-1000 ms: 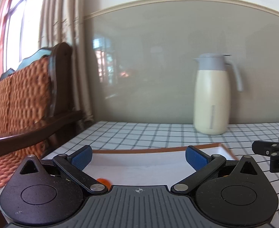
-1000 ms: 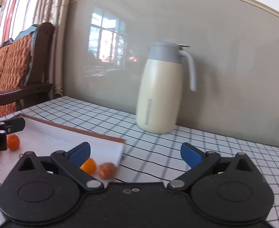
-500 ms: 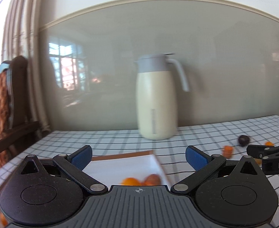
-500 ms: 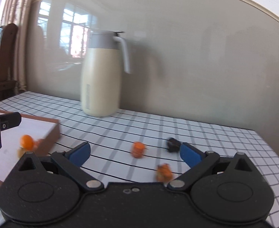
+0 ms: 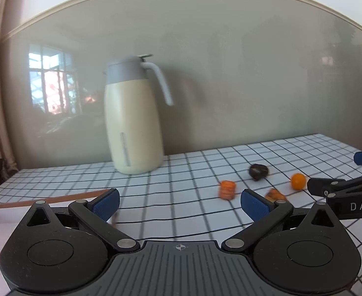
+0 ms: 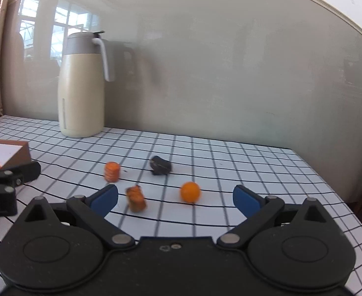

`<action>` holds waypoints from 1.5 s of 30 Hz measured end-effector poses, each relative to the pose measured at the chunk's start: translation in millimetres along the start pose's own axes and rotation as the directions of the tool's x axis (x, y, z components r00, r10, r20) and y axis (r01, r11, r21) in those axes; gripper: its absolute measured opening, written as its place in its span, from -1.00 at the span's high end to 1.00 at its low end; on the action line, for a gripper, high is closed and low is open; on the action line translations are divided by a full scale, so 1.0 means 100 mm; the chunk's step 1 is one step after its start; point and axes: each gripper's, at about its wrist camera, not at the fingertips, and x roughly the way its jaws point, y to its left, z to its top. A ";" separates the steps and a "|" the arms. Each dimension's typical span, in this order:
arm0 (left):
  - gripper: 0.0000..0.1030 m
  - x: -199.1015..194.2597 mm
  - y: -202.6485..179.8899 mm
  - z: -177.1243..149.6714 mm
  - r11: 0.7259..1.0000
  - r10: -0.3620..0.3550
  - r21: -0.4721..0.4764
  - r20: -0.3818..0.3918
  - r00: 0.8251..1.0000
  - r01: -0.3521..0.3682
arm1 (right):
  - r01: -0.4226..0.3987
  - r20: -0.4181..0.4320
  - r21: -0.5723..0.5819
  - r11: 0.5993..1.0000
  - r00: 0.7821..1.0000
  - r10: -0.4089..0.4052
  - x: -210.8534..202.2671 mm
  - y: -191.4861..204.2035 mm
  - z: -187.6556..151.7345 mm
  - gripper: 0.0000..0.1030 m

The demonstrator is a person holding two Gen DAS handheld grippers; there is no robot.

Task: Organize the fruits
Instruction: 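Move both open grippers back toward the remaining fruits on the table, then close the left gripper on a carrot chunk while the right gripper grasps a small orange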

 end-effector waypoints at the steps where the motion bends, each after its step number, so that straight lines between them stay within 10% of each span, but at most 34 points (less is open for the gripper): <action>1: -1.00 0.01 -0.05 -0.01 1.000 -0.007 0.004 -0.006 1.000 0.007 | 0.007 -0.003 0.004 1.000 1.000 -0.007 0.00 -0.04 -0.02 -0.81; 33: -0.71 0.96 -1.04 0.04 0.985 -0.159 0.024 -0.241 0.957 0.170 | 0.131 -0.112 0.136 0.982 0.987 -0.117 0.50 -0.70 -0.20 -0.75; 45: -0.22 1.12 -0.73 0.02 0.987 -0.160 -0.056 -0.268 0.950 0.151 | 0.045 -0.136 0.079 0.996 0.990 -0.034 0.79 -0.39 -0.04 -0.65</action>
